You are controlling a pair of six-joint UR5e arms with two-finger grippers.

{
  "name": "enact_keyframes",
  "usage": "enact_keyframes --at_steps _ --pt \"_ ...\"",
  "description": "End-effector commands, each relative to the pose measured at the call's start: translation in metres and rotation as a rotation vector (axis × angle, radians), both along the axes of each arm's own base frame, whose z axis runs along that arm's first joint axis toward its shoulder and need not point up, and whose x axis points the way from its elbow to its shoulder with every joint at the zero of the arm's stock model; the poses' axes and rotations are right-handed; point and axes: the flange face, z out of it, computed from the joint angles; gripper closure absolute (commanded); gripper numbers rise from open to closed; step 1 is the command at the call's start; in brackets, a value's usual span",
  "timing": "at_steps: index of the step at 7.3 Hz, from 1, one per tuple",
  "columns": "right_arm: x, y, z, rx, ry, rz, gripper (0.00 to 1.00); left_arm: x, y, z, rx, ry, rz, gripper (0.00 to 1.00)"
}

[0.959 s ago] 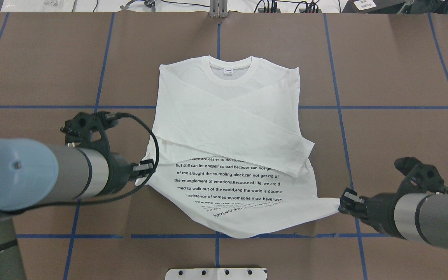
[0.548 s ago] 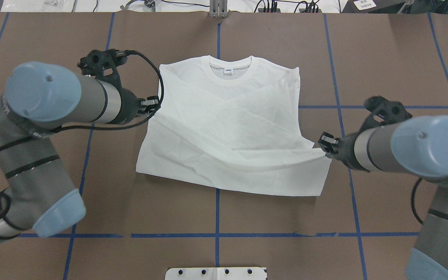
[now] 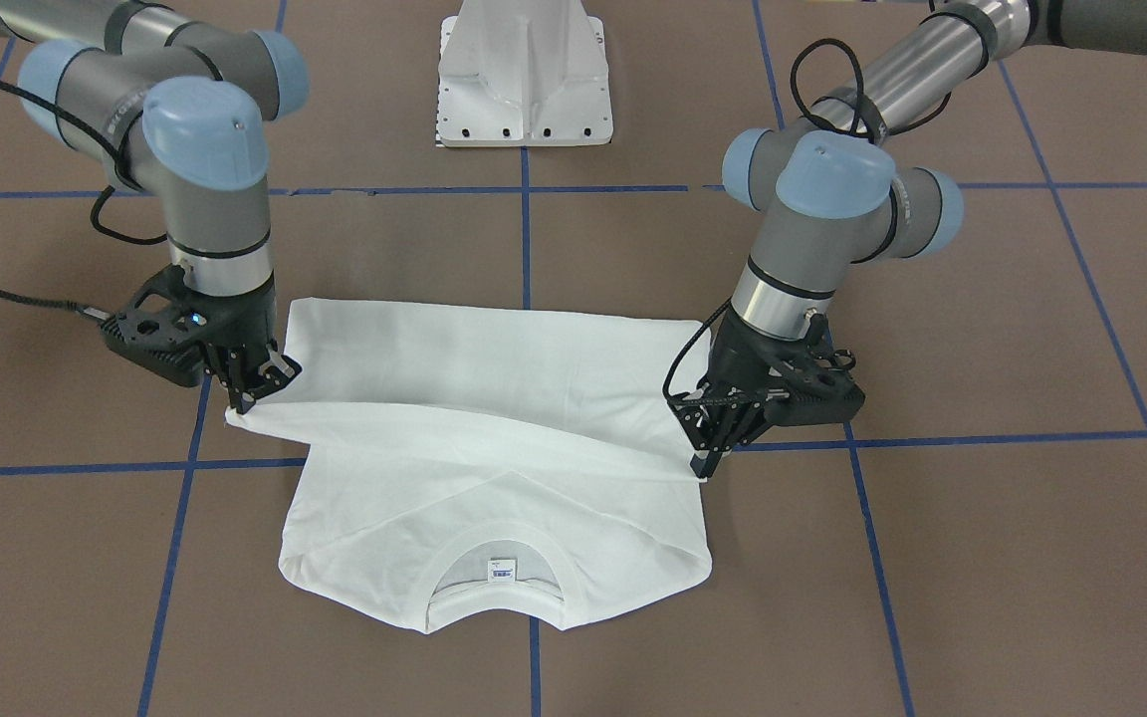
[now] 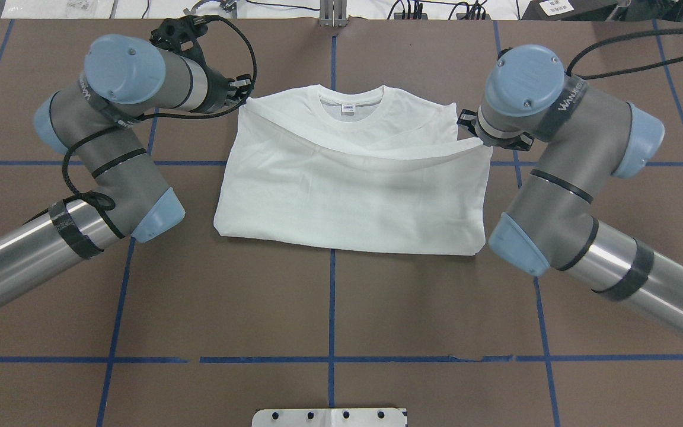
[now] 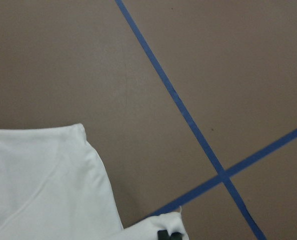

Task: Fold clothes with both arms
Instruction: 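Lay the hem down near the collar and open both grippers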

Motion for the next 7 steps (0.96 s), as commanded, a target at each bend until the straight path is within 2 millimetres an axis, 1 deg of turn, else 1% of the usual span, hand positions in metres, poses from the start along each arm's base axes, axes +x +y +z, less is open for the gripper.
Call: enact_keyframes --at_steps 1,2,3,4,5,6,7 --pt "-0.023 -0.071 0.023 0.009 0.009 0.026 1.00 0.019 -0.035 0.022 0.005 0.001 -0.022 1.00" --pt "-0.030 -0.087 0.018 0.001 0.019 0.031 1.00 0.026 -0.043 0.027 -0.004 -0.009 -0.025 1.00" --pt "-0.037 -0.097 0.029 0.000 0.019 0.030 1.00 0.034 -0.050 0.038 0.000 -0.011 -0.027 1.00" --pt "-0.039 -0.100 0.032 0.018 0.001 0.034 1.00 0.036 -0.052 0.036 0.008 -0.004 -0.031 1.00" --pt "-0.041 -0.102 0.023 0.026 -0.008 0.035 1.00 0.038 -0.054 0.047 -0.003 -0.016 -0.029 1.00" --pt "-0.040 -0.104 0.015 0.033 -0.016 0.037 1.00 0.038 -0.055 0.051 -0.007 -0.021 -0.031 1.00" --pt "-0.043 -0.105 0.017 0.028 -0.011 0.036 1.00 0.040 -0.055 0.063 -0.019 -0.033 -0.029 1.00"
